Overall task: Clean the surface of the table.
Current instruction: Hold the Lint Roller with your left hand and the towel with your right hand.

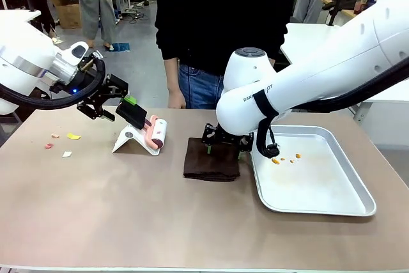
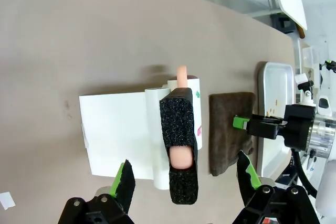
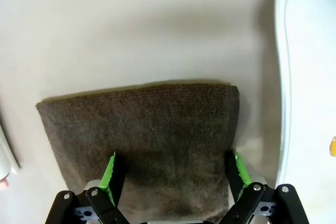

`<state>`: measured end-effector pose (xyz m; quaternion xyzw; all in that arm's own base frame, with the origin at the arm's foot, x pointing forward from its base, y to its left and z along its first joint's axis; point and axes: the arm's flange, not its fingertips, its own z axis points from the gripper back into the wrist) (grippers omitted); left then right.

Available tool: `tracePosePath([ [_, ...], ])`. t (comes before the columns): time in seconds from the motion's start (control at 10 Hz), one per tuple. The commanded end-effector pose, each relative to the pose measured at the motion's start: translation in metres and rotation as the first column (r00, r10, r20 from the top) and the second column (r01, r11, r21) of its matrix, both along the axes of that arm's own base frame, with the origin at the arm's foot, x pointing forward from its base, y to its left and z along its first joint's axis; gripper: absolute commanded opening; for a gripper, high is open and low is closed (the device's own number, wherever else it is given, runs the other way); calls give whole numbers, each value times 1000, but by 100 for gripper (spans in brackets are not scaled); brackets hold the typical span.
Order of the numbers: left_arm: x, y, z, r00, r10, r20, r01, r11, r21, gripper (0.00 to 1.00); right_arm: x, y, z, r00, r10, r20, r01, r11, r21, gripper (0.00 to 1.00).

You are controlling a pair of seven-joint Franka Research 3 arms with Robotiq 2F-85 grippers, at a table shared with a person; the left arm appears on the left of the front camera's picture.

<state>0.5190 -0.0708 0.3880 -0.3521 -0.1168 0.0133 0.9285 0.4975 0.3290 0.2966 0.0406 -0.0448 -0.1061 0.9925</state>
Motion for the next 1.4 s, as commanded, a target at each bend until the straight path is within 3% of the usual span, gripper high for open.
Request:
tracePosePath([
  [0.0,2,-5,-2,1000,8,20,-8,1000,-20,100,-8,5,-5,999,-32,37,33,999,-39,100],
  [0.3,2,-6,-2,1000,2,19,-1,1000,-26,100,-8,4,-5,999,-32,36,33,999,-29,100],
  [0.4,2,-6,-2,1000,9,16,-8,999,-36,50,-8,4,-5,999,-29,32,29,999,-27,100],
  [0.5,1,-7,-2,1000,6,17,-6,999,-37,42,-8,3,-5,1000,-21,20,22,999,-32,44],
  [0.6,1,-6,-1,1000,7,21,-6,999,-35,0,-7,3,-5,1000,-19,12,19,999,-27,41],
  [0.7,1,-6,0,1000,10,27,-9,999,-33,0,-7,2,-5,1000,-19,10,19,1000,-22,0],
  [0.8,0,-6,1,999,17,37,-16,999,-32,0,-7,2,-5,1000,-18,10,18,1000,-16,0],
  [0.9,1,-6,0,999,17,35,-17,1000,-23,15,-7,2,-5,1000,-22,11,22,1000,-7,0],
  [1.0,1,-7,0,999,22,35,-21,1000,-13,6,-6,2,-5,1000,-21,8,21,1000,-3,16],
  [1.2,1,-8,1,999,20,44,-19,1000,-21,0,-6,1,-4,1000,-19,7,19,1000,8,0],
  [1.3,1,-8,1,999,22,44,-21,1000,-16,0,-6,1,-4,1000,-19,11,19,1000,16,0],
])
